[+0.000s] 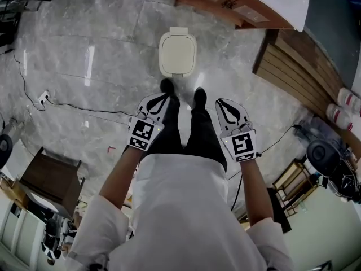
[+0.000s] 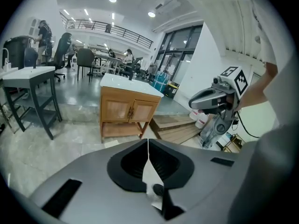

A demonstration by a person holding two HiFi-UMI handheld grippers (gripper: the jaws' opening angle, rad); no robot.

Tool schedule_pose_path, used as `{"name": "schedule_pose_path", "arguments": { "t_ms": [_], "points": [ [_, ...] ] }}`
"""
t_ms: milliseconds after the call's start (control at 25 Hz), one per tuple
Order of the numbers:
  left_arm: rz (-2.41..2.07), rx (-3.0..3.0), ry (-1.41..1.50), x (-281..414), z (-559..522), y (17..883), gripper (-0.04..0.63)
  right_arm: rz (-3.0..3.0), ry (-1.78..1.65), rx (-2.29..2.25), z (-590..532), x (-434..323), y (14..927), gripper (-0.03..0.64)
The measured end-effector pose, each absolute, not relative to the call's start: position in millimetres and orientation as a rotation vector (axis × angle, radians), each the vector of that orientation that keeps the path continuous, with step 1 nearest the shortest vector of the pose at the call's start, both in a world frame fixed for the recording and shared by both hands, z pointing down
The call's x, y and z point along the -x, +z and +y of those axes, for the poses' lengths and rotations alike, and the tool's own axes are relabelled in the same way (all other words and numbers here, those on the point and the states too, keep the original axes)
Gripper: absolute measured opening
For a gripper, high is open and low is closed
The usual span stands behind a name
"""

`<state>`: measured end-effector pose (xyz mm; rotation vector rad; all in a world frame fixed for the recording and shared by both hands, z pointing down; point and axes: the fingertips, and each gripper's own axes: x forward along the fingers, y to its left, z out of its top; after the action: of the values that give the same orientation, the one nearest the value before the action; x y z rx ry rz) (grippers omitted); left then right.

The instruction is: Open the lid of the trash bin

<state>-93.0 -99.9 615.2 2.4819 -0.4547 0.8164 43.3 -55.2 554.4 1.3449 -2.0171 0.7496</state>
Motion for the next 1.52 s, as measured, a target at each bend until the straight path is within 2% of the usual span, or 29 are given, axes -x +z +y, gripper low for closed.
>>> {"name": "schedule_pose_path", "arguments": {
  "t_ms": [920,1520],
  "points": [
    [-0.4,-2.329,1.18,80.8,-59.9,826.1,0.02,-1.884,1.06,-1.455,-16.5,-48.6,693.6,0.035],
    [-0.385,-2.311,1.281,71.0,-47.9,910.3,0.02,-1.878,1.164,-1.446,10.1,-37.8,770.2,0.035]
  ]
}}
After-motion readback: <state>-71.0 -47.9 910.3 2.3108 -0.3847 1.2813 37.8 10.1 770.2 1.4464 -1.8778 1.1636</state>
